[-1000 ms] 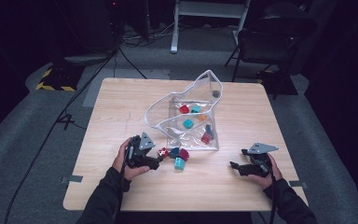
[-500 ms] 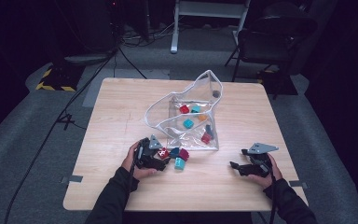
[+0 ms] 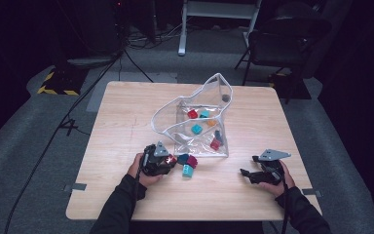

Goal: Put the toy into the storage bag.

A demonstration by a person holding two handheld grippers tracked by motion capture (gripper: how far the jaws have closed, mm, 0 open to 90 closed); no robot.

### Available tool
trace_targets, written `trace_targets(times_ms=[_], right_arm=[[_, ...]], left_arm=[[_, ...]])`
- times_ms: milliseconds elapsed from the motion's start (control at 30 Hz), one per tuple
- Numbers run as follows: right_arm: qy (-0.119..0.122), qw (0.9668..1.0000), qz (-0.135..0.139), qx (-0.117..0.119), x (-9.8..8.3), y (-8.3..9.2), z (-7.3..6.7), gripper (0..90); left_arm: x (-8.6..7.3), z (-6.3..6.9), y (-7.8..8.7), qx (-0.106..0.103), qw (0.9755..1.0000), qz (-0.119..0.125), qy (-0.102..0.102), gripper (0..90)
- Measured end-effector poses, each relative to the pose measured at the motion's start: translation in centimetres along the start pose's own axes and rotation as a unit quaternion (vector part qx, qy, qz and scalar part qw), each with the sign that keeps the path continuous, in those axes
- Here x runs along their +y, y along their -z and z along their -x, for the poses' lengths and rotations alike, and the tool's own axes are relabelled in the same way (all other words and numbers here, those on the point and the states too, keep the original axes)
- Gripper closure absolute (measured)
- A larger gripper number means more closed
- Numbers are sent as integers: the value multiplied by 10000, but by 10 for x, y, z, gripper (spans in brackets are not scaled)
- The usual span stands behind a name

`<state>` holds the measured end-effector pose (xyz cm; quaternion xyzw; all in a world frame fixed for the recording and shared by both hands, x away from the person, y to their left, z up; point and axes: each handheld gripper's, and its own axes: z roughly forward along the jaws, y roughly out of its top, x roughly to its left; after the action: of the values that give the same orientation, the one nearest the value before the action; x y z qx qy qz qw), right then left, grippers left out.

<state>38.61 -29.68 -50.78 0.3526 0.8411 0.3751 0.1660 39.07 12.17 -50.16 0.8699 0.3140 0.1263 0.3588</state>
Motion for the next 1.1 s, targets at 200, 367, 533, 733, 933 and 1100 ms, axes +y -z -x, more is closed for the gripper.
trace_targets(times_ms=[200,367,533,733,933,1100], right_arm=[[-1,10000,2,0,0,0,0,203],[-4,10000,-4,-5,0,0,0,203],[-4,10000,0,-1,0,0,0,203],[-5,10000,-1,-1,0,0,0,203],[-6,10000,-3,0,0,0,0,203],[-2,10000,0,0,0,0,0,203]], left_arm=[[-3,-2,5,17,9999,80,66,590],[-6,-9,12,102,9995,228,197,590],[-8,-18,22,289,9986,324,290,590],[-9,-39,41,350,9953,665,618,590],[0,-55,58,603,9926,765,726,590],[13,-66,71,820,9901,861,746,590]])
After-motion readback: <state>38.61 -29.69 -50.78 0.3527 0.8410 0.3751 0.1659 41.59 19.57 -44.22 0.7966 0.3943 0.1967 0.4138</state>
